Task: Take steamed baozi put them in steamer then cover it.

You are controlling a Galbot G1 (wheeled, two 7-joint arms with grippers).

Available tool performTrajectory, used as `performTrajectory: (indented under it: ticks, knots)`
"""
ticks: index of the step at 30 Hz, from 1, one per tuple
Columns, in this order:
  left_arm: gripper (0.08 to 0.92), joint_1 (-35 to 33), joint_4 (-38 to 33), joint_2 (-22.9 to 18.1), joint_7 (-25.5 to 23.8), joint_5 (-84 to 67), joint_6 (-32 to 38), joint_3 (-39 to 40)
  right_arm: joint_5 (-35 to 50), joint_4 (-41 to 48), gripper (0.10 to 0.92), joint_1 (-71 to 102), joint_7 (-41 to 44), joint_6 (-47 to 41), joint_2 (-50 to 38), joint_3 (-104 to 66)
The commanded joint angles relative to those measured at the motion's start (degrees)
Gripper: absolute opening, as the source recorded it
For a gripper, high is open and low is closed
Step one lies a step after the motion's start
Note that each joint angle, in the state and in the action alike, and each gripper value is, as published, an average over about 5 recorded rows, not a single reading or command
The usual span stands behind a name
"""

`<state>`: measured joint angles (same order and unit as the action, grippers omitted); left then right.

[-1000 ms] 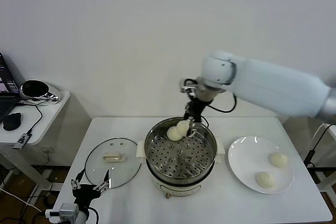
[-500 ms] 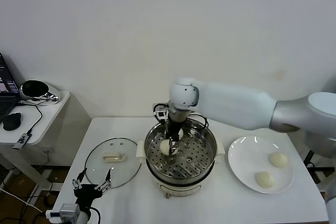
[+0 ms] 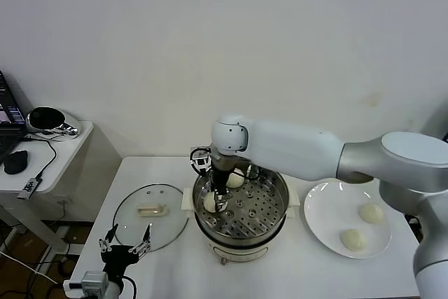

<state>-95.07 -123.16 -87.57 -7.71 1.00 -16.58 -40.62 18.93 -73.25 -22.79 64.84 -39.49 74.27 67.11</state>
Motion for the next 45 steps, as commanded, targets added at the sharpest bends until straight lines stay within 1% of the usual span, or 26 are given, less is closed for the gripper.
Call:
performTrajectory:
  ticks: [1, 3, 6, 11, 15, 22, 25, 29, 33, 41, 45]
  knots:
    - [0.823, 0.1, -0.2, -0.1, -0.1, 0.1, -0.1, 0.2, -0.8, -1.4, 0.745, 0.4, 0.4, 0.6, -0.7, -0.9]
    - [0.823, 0.2, -0.2, -0.1, -0.1, 0.2, -0.2, 0.3, -0.6, -2.9, 0.790, 0.0, 0.6, 0.8, -2.4, -1.7]
    - [0.823, 0.2, -0.2, -0.1, -0.3, 0.4, -0.3, 0.5, -0.6, -6.2, 0.818, -1.0, 1.0, 1.0, -6.4, -2.8]
    - [0.823, -0.3, -0.5, 0.1, -0.4, 0.4, -0.5, 0.5, -2.8, -13.6, 0.823, -4.1, 4.8, 4.2, -18.2, -6.2]
    - [0.823, -1.2, -0.9, 0.7, -0.7, 0.3, -0.5, 0.5, -5.3, -17.8, 0.823, -5.4, 7.9, 7.4, -27.7, -10.8]
    - [0.823, -3.8, -2.6, 1.3, -0.6, 0.2, -0.4, 0.3, -11.4, -20.6, 0.823, -1.3, 10.6, 15.3, -45.6, -16.3]
    - [0.823, -4.7, -3.0, 1.3, -0.7, -0.3, -0.4, 0.3, -16.2, -20.8, 0.823, 5.3, 11.7, 18.8, -50.2, -21.5]
    - [0.823, -6.0, -3.5, 1.2, -0.7, -0.4, -0.5, 0.6, -22.6, -21.8, 0.823, 18.1, 11.8, 21.1, -53.7, -30.7]
    - [0.823, -7.9, -3.8, 0.6, -0.7, 0.4, -0.5, 1.1, -26.0, -22.4, 0.823, 24.0, 10.6, 22.2, -54.8, -29.3]
    - [0.823, -10.3, -4.2, -0.7, -0.4, 1.2, -0.3, 1.3, -34.5, -16.8, 0.823, 30.5, 9.6, 26.8, -51.6, -31.6]
    - [0.823, -10.5, -4.3, -0.9, -0.5, 1.7, -0.3, 1.0, -37.0, -14.3, 0.823, 33.6, 8.9, 27.4, -50.1, -34.1]
